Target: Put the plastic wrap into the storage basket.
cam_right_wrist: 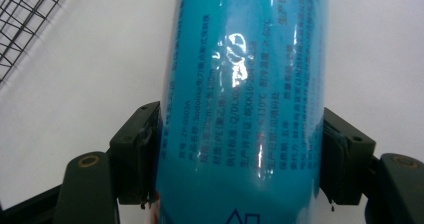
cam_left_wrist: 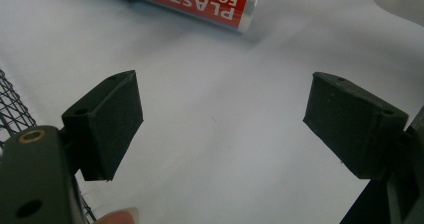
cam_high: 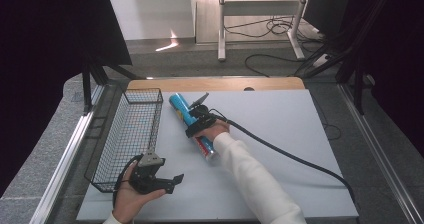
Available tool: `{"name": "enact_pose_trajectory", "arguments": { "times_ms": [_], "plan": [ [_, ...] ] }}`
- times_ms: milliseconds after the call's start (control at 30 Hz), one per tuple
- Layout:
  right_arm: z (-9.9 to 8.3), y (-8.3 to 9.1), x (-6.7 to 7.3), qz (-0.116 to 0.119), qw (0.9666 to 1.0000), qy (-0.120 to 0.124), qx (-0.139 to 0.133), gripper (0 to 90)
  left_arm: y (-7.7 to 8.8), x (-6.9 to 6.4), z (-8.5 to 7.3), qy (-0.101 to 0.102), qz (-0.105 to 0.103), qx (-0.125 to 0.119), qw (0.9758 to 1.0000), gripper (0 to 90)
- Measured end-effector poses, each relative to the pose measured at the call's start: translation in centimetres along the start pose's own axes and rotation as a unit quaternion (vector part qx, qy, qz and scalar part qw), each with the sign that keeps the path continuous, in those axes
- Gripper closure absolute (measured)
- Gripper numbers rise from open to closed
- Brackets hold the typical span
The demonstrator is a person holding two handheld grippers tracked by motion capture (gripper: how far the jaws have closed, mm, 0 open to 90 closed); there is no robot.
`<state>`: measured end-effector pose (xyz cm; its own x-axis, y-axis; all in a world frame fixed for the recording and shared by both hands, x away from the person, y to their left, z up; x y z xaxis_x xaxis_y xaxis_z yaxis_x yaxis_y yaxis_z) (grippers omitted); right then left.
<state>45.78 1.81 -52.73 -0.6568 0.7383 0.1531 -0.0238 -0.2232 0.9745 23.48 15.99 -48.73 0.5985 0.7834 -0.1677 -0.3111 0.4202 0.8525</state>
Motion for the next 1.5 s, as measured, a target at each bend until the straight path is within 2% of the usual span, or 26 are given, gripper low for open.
{"name": "enact_pose_trajectory", "arguments": {
  "times_ms": [100,200,433,533,600,633,667,733,800,900,933,967,1000,1067,1100,1133,1233,1300,1500],
  "plan": [
    [-0.1,0.1,-0.3,0.006,1.0000,-0.005,-0.002,30.6,0.1,0.0,0.0,0.000,0.001,-0.001,1.0000,15.2],
    [-0.3,0.3,-0.4,0.006,1.0000,0.001,0.001,30.9,0.0,0.0,0.0,0.000,0.001,0.000,1.0000,15.2],
    [-0.9,2.0,-0.7,0.036,0.9992,-0.002,-0.014,31.3,0.0,-0.1,0.0,0.000,0.000,0.000,1.0000,15.2],
    [-1.1,2.7,-0.9,0.037,0.9992,0.002,-0.013,31.3,0.0,-0.1,0.0,0.001,0.000,-0.001,1.0000,15.2],
    [-1.5,3.5,-0.9,0.026,0.9995,0.007,-0.013,31.3,0.0,0.0,0.1,0.001,-0.001,0.000,1.0000,15.2],
    [-1.9,4.3,-1.1,0.030,0.9993,0.007,-0.019,31.3,0.0,0.0,0.1,0.001,-0.002,0.000,1.0000,15.2],
    [-1.9,4.3,-1.1,0.030,0.9993,0.007,-0.019,31.3,0.0,0.0,0.1,0.001,-0.002,0.000,1.0000,15.2],
    [-2.8,5.5,-1.5,0.034,0.9990,0.010,-0.026,31.3,0.0,0.0,0.0,0.003,-0.002,-0.003,1.0000,15.3],
    [-3.0,5.7,-1.6,0.032,0.9990,0.010,-0.028,31.3,0.1,0.0,0.0,0.004,-0.001,-0.006,1.0000,15.5],
    [-4.7,7.1,-2.3,0.035,0.9986,0.011,-0.037,31.3,0.1,0.1,0.1,0.008,-0.003,-0.009,0.9999,15.5],
    [-4.7,7.1,-2.3,0.035,0.9986,0.011,-0.037,31.3,0.1,0.2,0.1,0.009,-0.004,-0.009,0.9999,15.5],
    [-5.5,7.6,-2.5,0.046,0.9980,0.007,-0.043,31.3,0.0,0.2,0.1,0.012,-0.004,-0.010,0.9999,15.4],
    [-5.5,7.6,-2.5,0.046,0.9980,0.007,-0.043,31.3,0.0,0.2,0.1,0.012,-0.004,-0.010,0.9999,15.3],
    [-7.0,8.2,-2.8,0.050,0.9975,0.015,-0.048,31.3,0.0,0.2,0.1,0.014,-0.006,-0.010,0.9998,15.3],
    [-7.0,8.2,-2.8,0.050,0.9975,0.015,-0.048,31.3,-0.1,0.1,0.2,0.015,-0.007,-0.011,0.9998,15.3],
    [-8.0,8.6,-3.0,0.053,0.9971,0.016,-0.053,31.3,-0.1,0.1,0.2,0.017,-0.009,-0.012,0.9997,15.2],
    [-8.8,8.8,-3.1,0.054,0.9968,0.015,-0.057,31.4,-0.1,0.1,0.3,0.017,-0.011,-0.013,0.9997,15.2],
    [-10.0,9.2,-3.4,0.057,0.9962,0.018,-0.064,31.4,-0.2,0.1,0.4,0.019,-0.012,-0.013,0.9997,15.2],
    [-12.0,9.7,-3.8,0.063,0.9951,0.023,-0.072,31.3,-0.3,0.1,0.5,0.021,-0.015,-0.017,0.9995,15.2]
  ]
}}
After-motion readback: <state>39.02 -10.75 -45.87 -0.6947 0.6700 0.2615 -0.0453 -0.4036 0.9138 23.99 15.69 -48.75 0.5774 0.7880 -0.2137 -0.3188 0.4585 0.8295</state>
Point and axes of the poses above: each handheld gripper's, and its own axes: y roughly backward along the jaws, z roughly out of its top, x roughly to its left, the point moved 2 cm from there along -y, roughly forward along the jaws, and after that the axes turned 15 degrees about x, right-handed, at the moved point
